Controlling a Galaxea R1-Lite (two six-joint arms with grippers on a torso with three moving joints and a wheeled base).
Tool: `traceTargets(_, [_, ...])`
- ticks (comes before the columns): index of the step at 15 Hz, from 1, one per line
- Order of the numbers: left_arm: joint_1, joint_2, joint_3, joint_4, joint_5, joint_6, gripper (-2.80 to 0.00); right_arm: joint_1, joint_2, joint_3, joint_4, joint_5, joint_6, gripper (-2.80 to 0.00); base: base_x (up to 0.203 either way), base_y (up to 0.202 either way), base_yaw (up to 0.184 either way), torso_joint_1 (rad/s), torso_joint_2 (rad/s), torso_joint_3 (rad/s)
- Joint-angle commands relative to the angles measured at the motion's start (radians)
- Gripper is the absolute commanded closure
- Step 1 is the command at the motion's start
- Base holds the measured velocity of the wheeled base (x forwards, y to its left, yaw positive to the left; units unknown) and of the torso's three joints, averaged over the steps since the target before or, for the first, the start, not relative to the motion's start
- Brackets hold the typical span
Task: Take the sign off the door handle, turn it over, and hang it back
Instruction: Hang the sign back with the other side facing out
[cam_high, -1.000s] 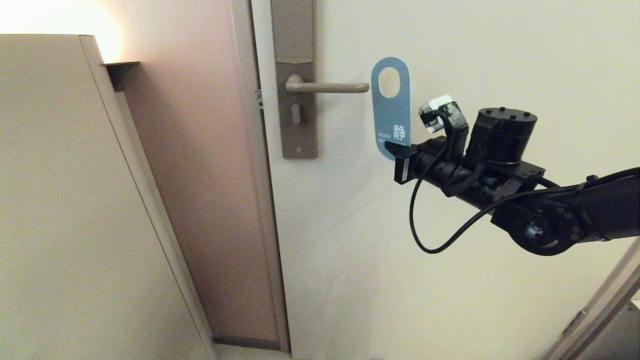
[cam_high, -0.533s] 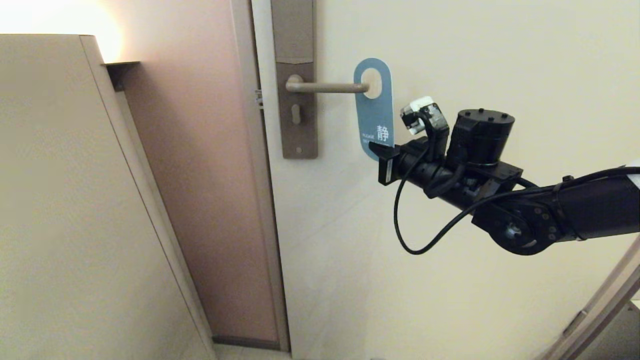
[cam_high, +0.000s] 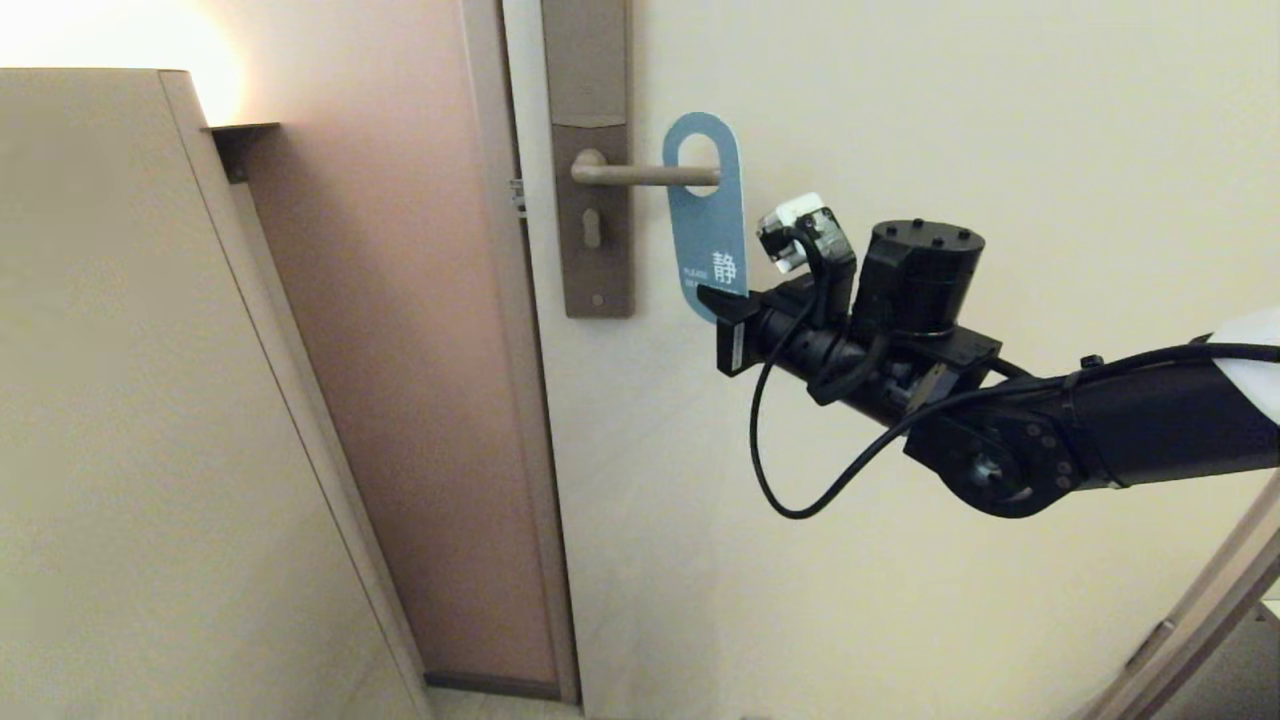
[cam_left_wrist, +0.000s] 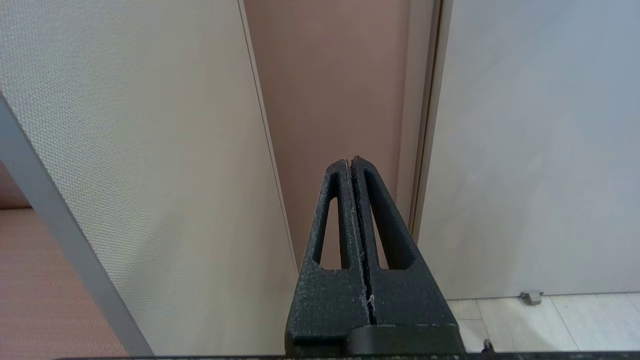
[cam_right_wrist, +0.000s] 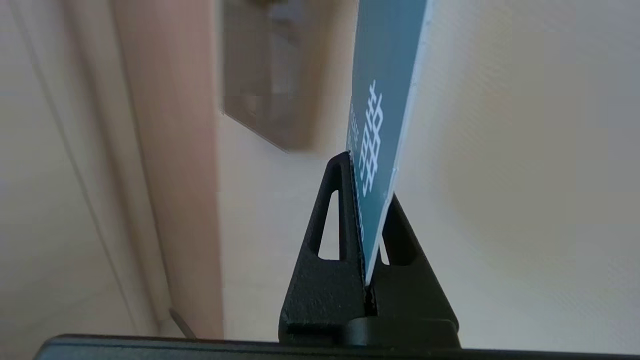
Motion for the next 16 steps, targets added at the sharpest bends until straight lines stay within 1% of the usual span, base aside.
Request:
traceTargets(1, [0.000,0.002,0.000,0.000,-0.001,0.000,0.00,0.028,0.015,-0.016,-0.004,0.001,-0.004,0.00,0.000,0.000,0.000,0.000,0.00,0.000])
traceTargets(4, [0.000,0.002,0.000,0.000,0.000,0.000,0.00,0.053,0.032,-0.016,-0.005,-0.001,-0.077,0.00,0.000,0.000,0.000,0.000,0.00,0.000])
traceTargets(9, [0.000,0.002,0.000,0.000,0.000,0.000,0.00,0.083,0.069,-0.051,-0.005,-0.001,-0.093,0.00,0.000,0.000,0.000,0.000,0.00,0.000])
traceTargets(10, [0.000,0.002,0.000,0.000,0.000,0.000,0.00,0.088,0.075,-0.063,-0.004,-0.001,-0.116,0.00,0.000,0.000,0.000,0.000,0.00,0.000])
traceTargets(12, [0.000,0.002,-0.001,0.000,0.000,0.000,0.00,0.094,0.087,-0.078,-0.001,-0.004,-0.190,0.00,0.000,0.000,0.000,0.000,0.00,0.000])
traceTargets(13, [0.000,0.002,0.000,0.000,0.000,0.000,0.00,0.096,0.092,-0.078,0.000,-0.025,-0.207,0.00,0.000,0.000,0.000,0.000,0.00,0.000])
traceTargets(16, [0.000,0.002,0.000,0.000,0.000,0.000,0.00,0.123,0.108,-0.084,0.003,-0.198,-0.211,0.00,0.000,0.000,0.000,0.000,0.00,0.000])
